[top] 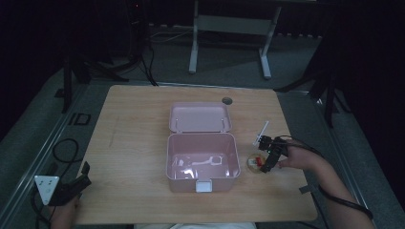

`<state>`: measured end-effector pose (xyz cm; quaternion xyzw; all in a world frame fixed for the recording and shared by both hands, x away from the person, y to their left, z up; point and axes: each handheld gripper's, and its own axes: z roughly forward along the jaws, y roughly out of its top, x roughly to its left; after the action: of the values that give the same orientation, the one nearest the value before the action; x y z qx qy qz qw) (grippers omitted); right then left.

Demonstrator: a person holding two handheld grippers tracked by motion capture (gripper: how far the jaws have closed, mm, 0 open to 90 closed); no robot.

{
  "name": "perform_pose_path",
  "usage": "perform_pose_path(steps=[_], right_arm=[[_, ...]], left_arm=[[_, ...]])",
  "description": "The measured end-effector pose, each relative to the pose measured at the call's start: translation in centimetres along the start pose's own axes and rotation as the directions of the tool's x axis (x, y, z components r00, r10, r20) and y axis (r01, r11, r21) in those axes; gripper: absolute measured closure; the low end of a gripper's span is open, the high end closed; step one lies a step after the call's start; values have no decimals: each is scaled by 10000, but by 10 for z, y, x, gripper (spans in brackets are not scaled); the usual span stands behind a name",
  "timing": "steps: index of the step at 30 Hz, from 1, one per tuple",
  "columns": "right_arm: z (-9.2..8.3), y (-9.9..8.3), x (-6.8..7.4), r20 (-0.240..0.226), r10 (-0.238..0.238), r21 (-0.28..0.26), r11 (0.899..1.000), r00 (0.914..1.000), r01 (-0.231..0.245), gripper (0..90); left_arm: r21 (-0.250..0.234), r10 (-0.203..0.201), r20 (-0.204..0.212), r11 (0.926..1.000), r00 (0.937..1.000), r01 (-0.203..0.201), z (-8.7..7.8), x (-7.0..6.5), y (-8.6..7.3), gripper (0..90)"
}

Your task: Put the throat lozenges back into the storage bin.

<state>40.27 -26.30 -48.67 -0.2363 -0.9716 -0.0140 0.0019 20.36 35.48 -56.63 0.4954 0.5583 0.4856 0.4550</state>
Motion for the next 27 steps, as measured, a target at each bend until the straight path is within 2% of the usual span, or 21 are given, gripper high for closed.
perform_pose_path(steps=[6,17,21,23,27], right_arm=[[9,14,1,42,-528,270,9982,9986,527,104],[29,28,-5,-337,-401,495,9979,9986,418,105],[36,30,-5,-539,-446,664,9966,9975,481,155],[35,30,-4,-511,-454,671,9966,9977,488,195],[32,32,-2,-375,-634,821,9944,9973,663,199]], left_arm=[[0,-3,26,10000,10000,3,0,0,0,10],[16,12,56,10000,10000,-12,0,0,0,10],[23,17,54,10000,10000,-18,0,0,0,10],[28,17,62,10000,10000,-18,0,0,0,10],[27,20,66,10000,10000,-20,0,0,0,10]])
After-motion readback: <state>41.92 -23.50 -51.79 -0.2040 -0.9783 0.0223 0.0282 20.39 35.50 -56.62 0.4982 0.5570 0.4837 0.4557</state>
